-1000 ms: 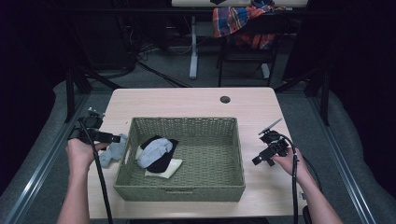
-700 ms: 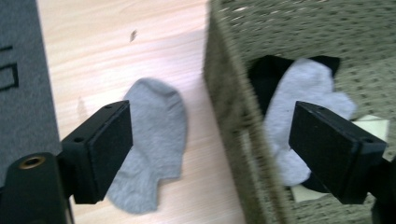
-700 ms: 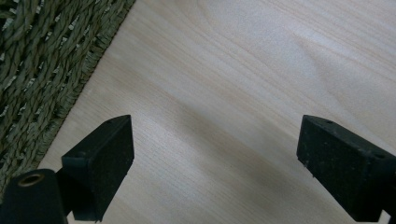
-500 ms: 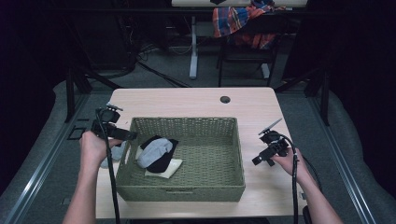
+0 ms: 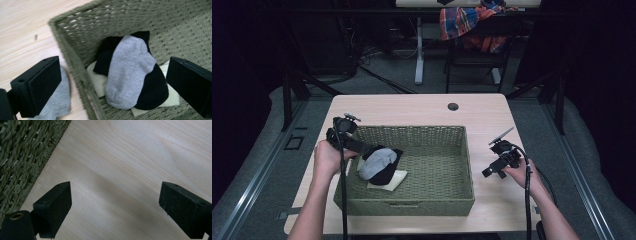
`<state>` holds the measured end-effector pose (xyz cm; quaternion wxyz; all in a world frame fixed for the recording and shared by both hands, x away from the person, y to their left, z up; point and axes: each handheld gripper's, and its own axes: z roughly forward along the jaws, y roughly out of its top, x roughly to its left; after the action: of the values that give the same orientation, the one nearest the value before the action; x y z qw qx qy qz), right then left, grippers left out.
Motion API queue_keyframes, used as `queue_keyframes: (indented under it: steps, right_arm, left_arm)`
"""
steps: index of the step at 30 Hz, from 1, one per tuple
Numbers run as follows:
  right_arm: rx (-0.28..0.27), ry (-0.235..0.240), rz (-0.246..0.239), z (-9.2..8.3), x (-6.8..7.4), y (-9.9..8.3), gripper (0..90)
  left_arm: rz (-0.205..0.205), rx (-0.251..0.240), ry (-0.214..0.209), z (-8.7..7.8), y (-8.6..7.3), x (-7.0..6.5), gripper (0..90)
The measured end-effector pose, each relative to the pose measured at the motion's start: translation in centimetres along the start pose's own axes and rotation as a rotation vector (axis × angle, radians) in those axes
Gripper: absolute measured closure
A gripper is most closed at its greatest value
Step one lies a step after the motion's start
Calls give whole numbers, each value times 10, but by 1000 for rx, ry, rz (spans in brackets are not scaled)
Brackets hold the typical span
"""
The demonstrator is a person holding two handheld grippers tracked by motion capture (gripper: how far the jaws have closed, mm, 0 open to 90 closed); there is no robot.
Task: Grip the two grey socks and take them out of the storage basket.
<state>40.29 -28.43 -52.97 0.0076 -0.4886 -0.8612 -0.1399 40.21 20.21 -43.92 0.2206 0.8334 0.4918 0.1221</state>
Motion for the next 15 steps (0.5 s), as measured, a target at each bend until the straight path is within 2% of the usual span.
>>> queue_keyframes:
  steps: [5, 6, 8, 14, 15]
  right_arm:
    - [-3, 7, 9, 0, 0, -1, 109]
    - [-4, 7, 9, 0, 0, -1, 108]
    - [-17, -1, 21, 0, 0, -3, 109]
    - [-5, -2, 15, -1, -1, -4, 109]
    - [-7, -10, 12, -1, -1, -4, 109]
  left_arm:
    - [35, 26, -22, 14, 5, -10, 25]
    - [42, 28, -27, 17, 5, -12, 40]
    - [56, 38, -67, 28, 6, -17, 127]
    - [83, 102, -65, 51, 8, -26, 168]
    - [85, 128, -58, 58, 7, -29, 239]
